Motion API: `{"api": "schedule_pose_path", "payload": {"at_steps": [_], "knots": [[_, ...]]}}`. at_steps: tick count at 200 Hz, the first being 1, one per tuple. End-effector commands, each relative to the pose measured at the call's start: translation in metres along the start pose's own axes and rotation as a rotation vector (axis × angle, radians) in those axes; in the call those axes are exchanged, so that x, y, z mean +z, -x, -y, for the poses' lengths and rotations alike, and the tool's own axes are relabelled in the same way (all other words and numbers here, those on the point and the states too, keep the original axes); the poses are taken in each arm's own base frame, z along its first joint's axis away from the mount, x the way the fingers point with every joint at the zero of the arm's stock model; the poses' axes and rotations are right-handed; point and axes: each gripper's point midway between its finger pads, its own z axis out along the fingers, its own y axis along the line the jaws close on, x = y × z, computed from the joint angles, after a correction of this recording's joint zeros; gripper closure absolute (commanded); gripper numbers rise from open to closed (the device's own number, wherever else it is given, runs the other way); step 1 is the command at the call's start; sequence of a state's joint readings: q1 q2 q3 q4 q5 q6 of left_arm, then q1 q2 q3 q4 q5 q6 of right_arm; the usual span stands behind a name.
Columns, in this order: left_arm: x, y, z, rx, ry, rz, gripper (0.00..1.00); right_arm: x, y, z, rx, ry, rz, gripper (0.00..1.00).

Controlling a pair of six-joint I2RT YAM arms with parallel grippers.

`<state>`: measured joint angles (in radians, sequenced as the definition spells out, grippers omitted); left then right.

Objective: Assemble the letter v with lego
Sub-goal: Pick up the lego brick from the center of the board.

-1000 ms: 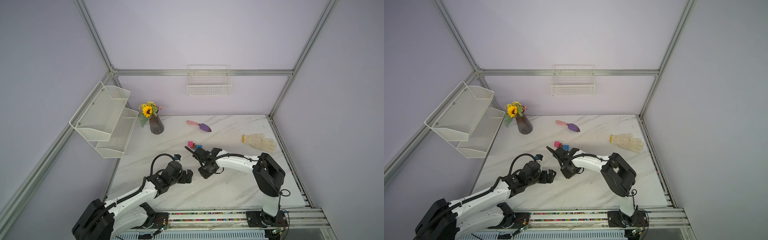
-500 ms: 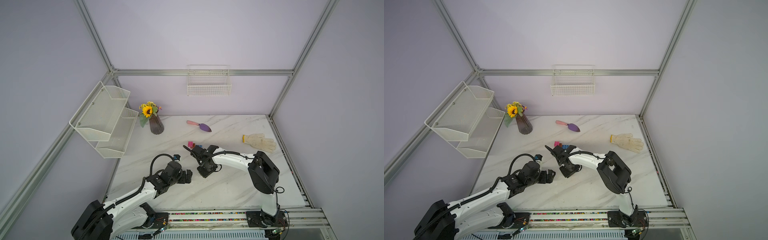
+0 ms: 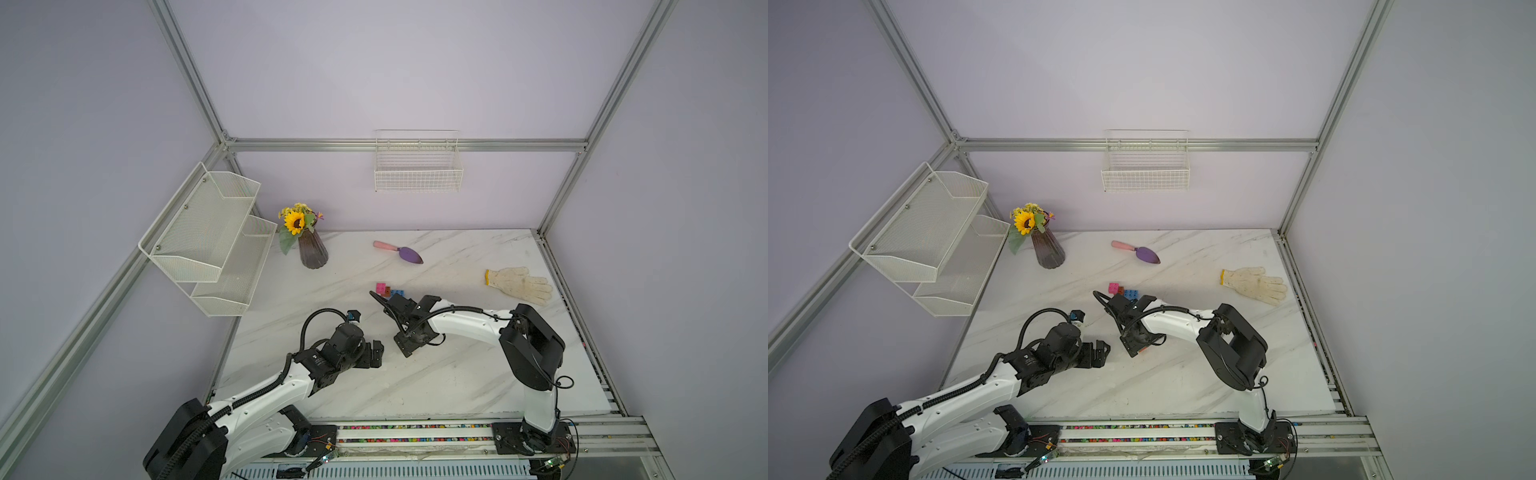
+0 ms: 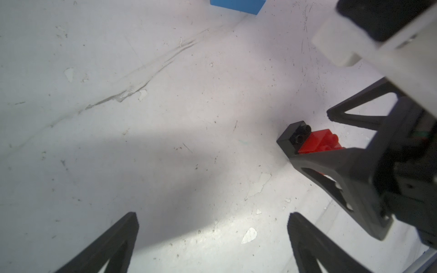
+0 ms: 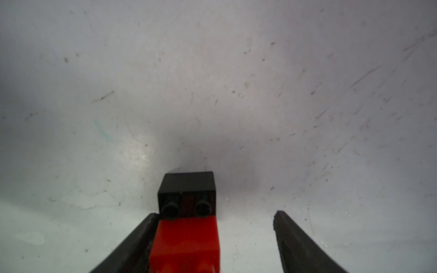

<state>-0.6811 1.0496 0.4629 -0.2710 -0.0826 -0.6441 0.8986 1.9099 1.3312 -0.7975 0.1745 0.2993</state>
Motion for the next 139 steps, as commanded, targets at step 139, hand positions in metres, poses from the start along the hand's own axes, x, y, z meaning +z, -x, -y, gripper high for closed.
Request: {"api": "schedule_pose_path", "payload": {"at_steps": [139], "knots": [[0.017, 0.01, 0.002, -0.063, 0.025, 0.013, 0.0, 0.021, -0.006, -0.014, 0.093, 0.105, 0.244, 0.33]]}}
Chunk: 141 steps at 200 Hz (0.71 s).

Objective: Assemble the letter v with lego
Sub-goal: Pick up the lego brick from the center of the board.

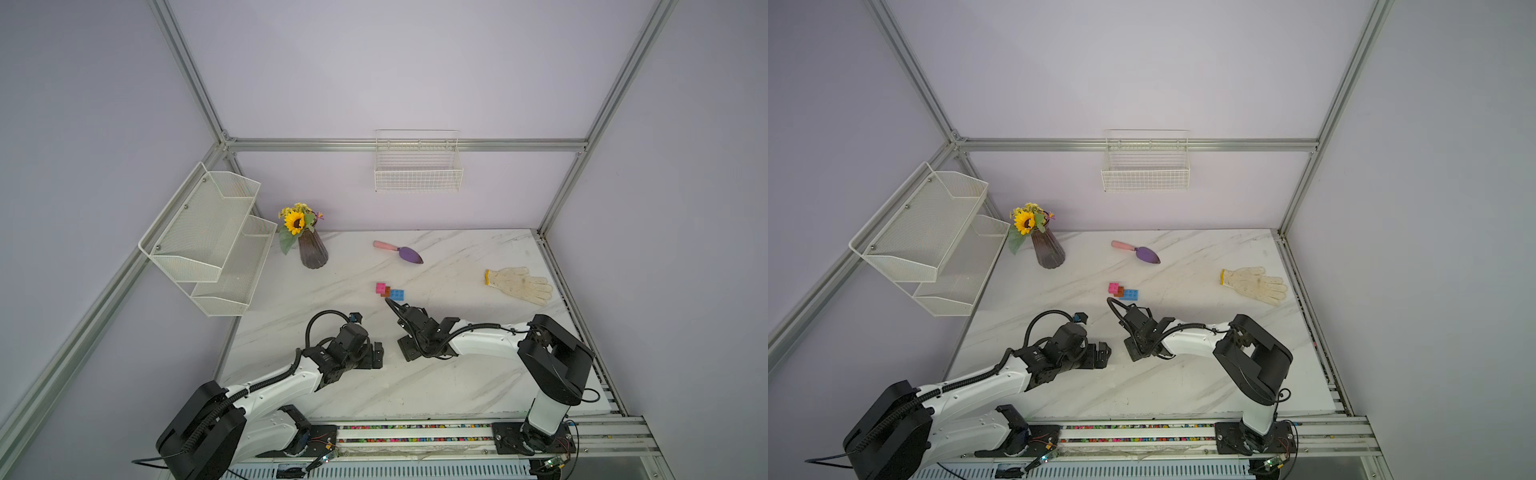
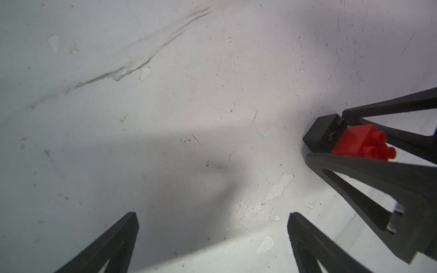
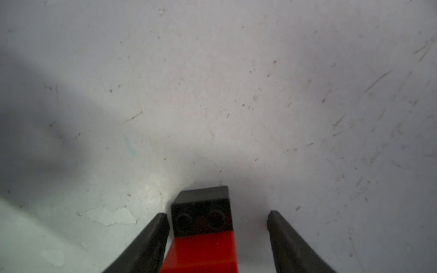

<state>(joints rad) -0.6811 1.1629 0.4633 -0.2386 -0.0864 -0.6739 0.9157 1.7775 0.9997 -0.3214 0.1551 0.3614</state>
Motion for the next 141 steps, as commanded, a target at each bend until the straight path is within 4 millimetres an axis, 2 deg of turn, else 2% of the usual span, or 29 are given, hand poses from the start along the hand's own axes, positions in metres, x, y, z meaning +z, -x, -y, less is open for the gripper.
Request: {"api": "schedule_pose_path", "payload": {"at_steps": [1, 45, 62, 74, 108, 141], "knots": [[-0.004, 0.024, 0.011, -0.042, -0.026, 0.076, 0.0, 0.004, -0.009, 0.002, 0.0, -0.018, -0.002, 0.33], [-0.003, 0.025, 0.007, -0.052, -0.005, 0.083, 0.0, 0.004, -0.024, 0.004, -0.016, 0.001, -0.012, 0.38], [-0.001, 0.024, 0.007, -0.058, -0.007, 0.08, 0.0, 0.005, -0.029, 0.005, -0.02, 0.003, -0.02, 0.44], [0.001, 0.023, 0.008, -0.063, -0.008, 0.076, 0.0, 0.007, -0.032, 0.006, -0.032, 0.0, -0.031, 0.45], [0.007, 0.021, 0.009, -0.074, -0.013, 0.063, 0.0, 0.013, -0.034, 0.003, -0.04, 0.013, -0.037, 0.46], [0.006, 0.022, 0.007, -0.082, -0.01, 0.075, 0.0, 0.013, -0.036, 0.002, -0.046, 0.02, -0.051, 0.55]]}}
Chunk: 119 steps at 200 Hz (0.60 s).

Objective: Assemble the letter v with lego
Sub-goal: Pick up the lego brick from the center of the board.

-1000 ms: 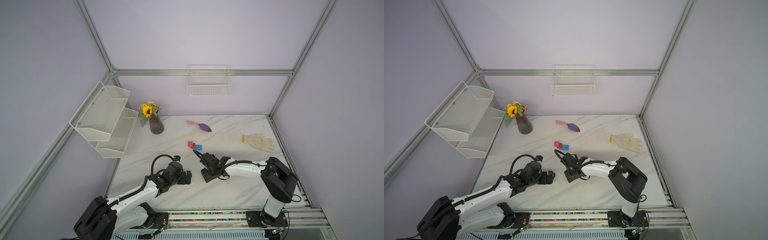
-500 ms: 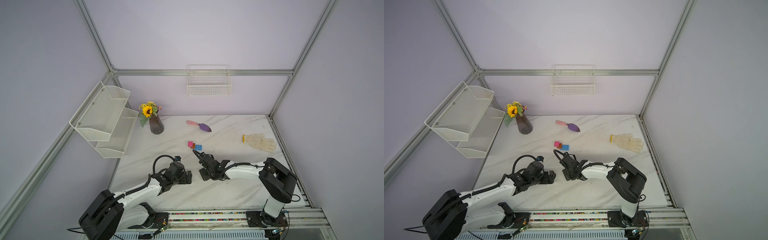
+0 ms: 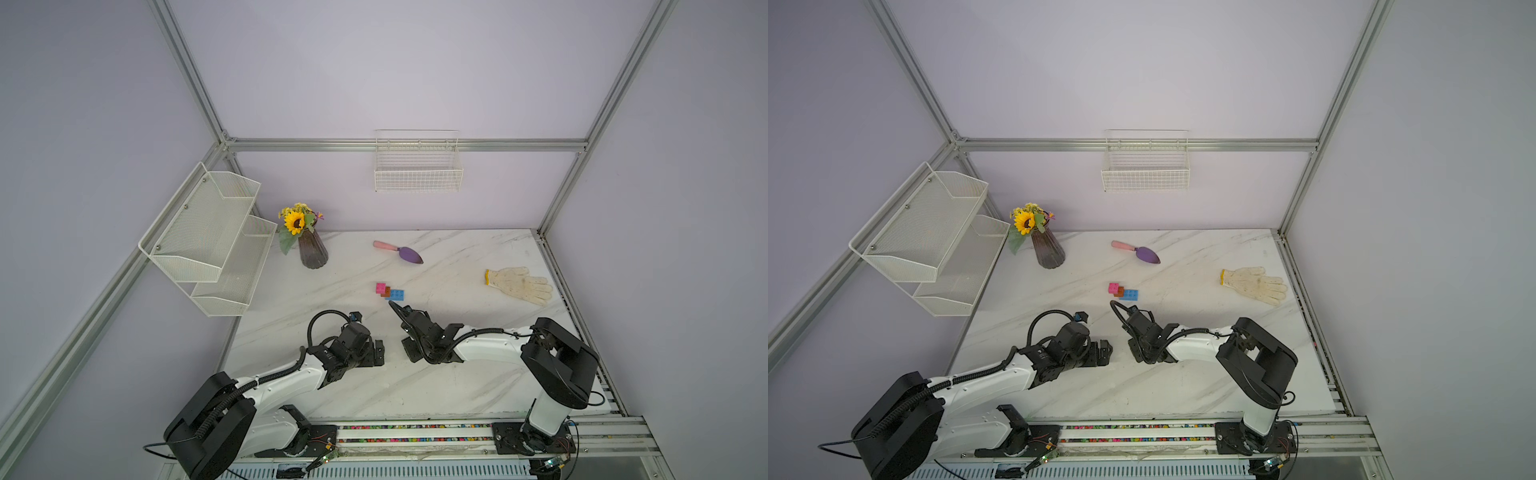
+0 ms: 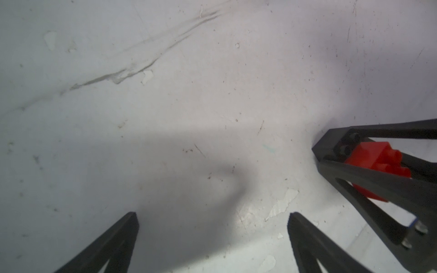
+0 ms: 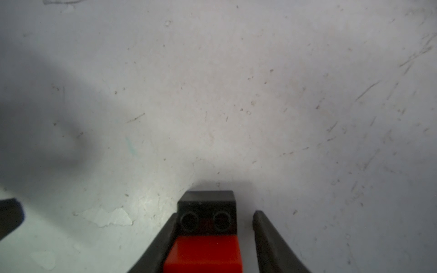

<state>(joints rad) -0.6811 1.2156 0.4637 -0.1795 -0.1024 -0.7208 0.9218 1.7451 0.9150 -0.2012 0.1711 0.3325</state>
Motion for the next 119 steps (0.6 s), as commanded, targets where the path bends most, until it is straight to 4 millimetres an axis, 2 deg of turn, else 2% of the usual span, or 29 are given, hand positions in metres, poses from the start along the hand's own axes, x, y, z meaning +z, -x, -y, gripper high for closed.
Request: {"api": "schedule_pose_path", "payload": {"at_steps": [1, 16, 45, 58, 109, 119], "knots": [[-0.003, 0.018, 0.008, -0.035, -0.02, 0.06, 0.0, 0.01, -0.036, 0.0, -0.024, 0.009, -0.121, 0.56], [-0.003, 0.019, 0.006, -0.034, -0.011, 0.066, 0.0, 0.008, -0.035, 0.0, -0.032, 0.01, -0.12, 0.63], [0.0, 0.023, 0.005, -0.033, 0.009, 0.074, 0.0, 0.003, -0.03, 0.0, -0.043, 0.011, -0.106, 0.83], [0.003, 0.028, 0.005, -0.028, 0.034, 0.076, 0.0, 0.001, -0.024, -0.002, -0.054, 0.019, -0.103, 1.0], [0.017, 0.06, 0.013, -0.033, 0.085, 0.113, 0.0, -0.005, 0.006, -0.003, -0.072, 0.027, -0.092, 1.0], [0.027, 0.06, 0.007, -0.037, 0.11, 0.099, 0.0, -0.006, 0.012, -0.002, -0.07, 0.037, -0.086, 1.0]]}}
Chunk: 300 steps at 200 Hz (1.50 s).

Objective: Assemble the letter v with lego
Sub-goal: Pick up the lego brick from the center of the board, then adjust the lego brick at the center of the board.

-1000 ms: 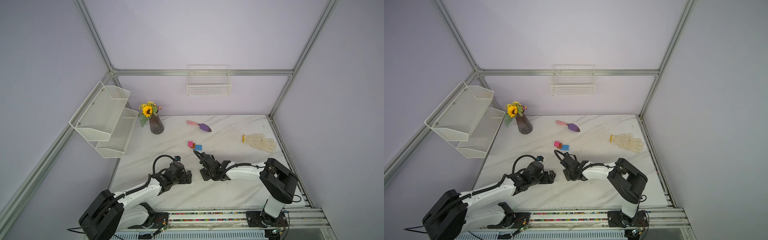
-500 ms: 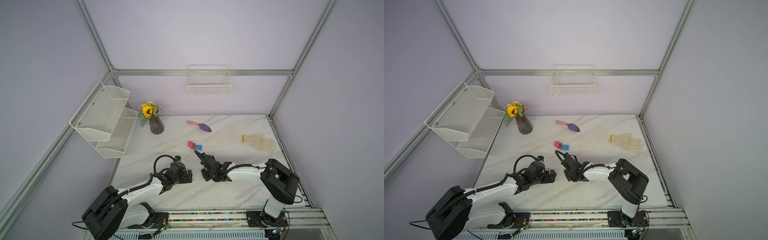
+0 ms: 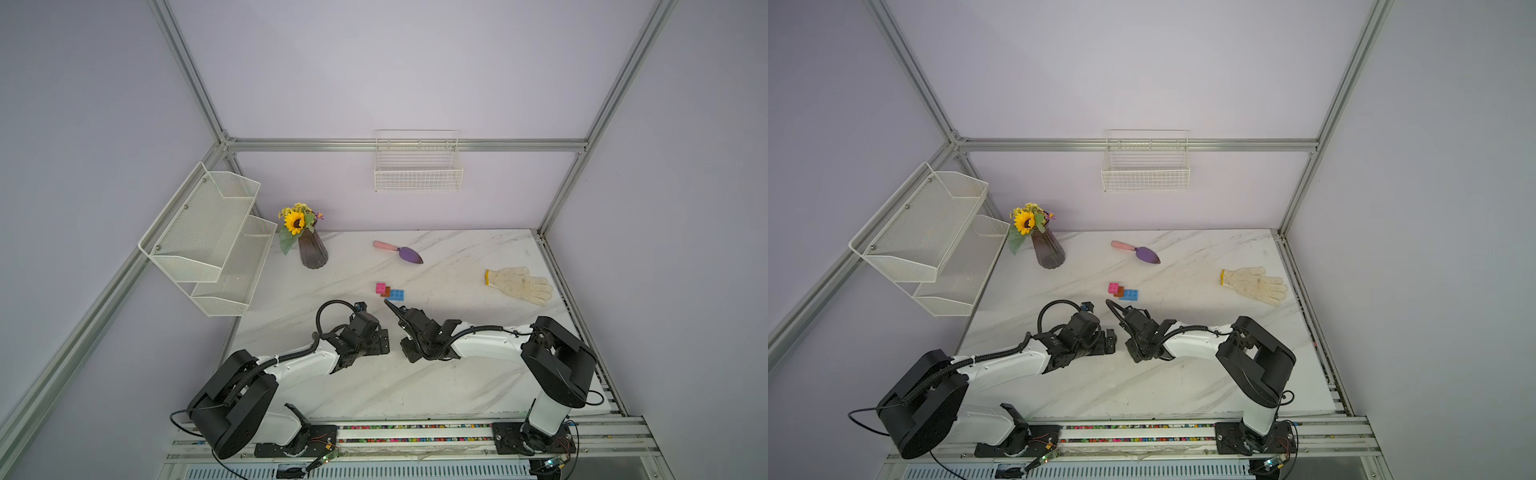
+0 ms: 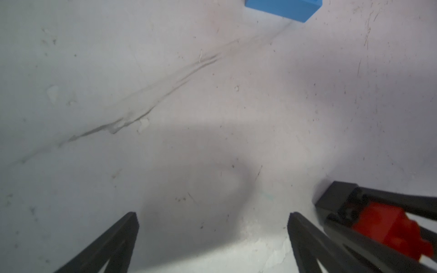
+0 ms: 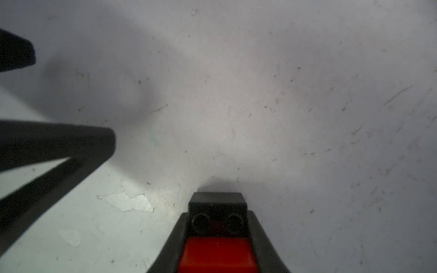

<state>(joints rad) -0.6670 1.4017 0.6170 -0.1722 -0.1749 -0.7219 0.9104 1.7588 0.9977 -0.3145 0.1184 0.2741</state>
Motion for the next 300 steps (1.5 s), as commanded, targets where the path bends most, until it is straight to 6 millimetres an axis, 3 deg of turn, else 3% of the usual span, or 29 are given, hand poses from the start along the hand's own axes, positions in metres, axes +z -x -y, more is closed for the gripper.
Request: {"api": "schedule_pose_path", "payload": {"at_steps": [1, 37, 45, 82, 173, 223, 248, 300], "knots": [[0.007, 0.026, 0.0, -0.032, 0.031, 0.069, 0.0, -0.001, 0.007, 0.004, -0.015, 0.011, -0.026, 1.0], [0.02, 0.048, -0.016, -0.067, 0.077, 0.077, 0.0, -0.006, 0.038, 0.02, -0.016, 0.005, 0.002, 0.94], [0.022, 0.053, -0.02, -0.076, 0.084, 0.079, 0.0, -0.006, 0.045, 0.024, -0.018, 0.003, 0.004, 1.0], [0.033, 0.079, -0.029, -0.096, 0.111, 0.105, 0.0, -0.007, 0.076, 0.039, -0.035, -0.026, 0.036, 1.0], [0.069, 0.128, -0.04, -0.142, 0.162, 0.117, 0.0, 0.006, 0.108, 0.074, -0.043, -0.025, 0.004, 1.0], [0.084, 0.15, -0.046, -0.178, 0.161, 0.137, 0.0, 0.016, 0.117, 0.073, -0.057, 0.006, -0.007, 1.0], [0.088, 0.16, -0.039, -0.175, 0.129, 0.144, 0.0, 0.02, 0.122, 0.07, -0.071, 0.023, -0.012, 1.0], [0.082, 0.155, -0.037, -0.183, 0.093, 0.154, 0.0, 0.023, 0.133, 0.063, -0.093, 0.058, -0.001, 1.0]]}}
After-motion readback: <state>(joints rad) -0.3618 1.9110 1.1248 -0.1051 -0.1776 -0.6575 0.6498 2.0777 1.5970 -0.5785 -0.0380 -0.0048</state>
